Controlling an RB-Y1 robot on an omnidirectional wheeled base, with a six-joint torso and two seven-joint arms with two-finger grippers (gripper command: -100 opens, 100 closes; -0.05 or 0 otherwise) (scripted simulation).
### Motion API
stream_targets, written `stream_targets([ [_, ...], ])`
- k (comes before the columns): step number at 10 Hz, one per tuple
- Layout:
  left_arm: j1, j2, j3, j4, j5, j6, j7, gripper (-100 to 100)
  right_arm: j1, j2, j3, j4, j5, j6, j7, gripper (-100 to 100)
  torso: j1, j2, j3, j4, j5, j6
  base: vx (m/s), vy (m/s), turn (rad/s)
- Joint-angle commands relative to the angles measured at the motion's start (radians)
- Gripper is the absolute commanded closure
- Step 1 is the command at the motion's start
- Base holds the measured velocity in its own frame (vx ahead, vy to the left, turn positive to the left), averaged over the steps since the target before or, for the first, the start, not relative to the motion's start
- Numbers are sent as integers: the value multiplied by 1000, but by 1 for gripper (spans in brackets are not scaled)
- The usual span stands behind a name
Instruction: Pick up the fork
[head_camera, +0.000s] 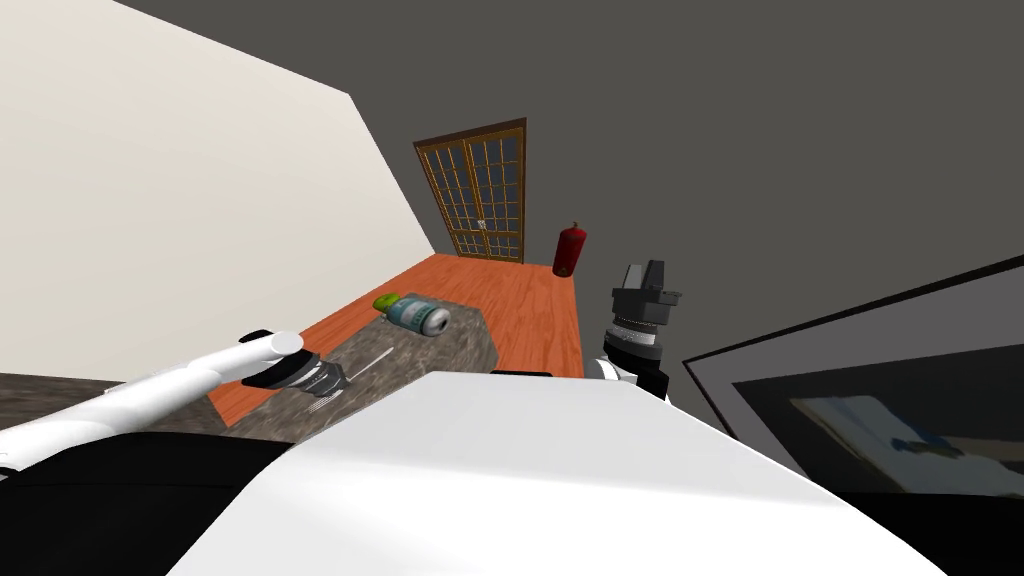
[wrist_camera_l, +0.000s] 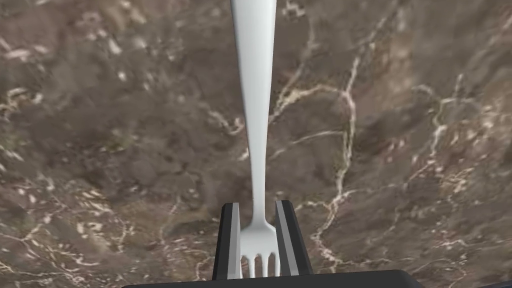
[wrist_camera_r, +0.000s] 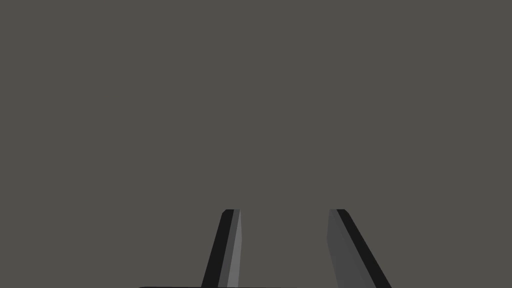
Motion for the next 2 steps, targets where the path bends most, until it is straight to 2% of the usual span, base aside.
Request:
stream_targets([
  [1, 0, 0, 0, 0, 0, 0, 0, 100, 0, 0, 0, 0, 0, 0, 0, 0, 0, 0, 0, 0, 0, 0, 8, -1, 8],
  [2, 1, 1, -2, 0, 3, -2, -1, 0, 0, 0, 0, 0, 0, 0, 0, 0, 0, 0, 0, 0, 0, 0, 0, 0, 0],
])
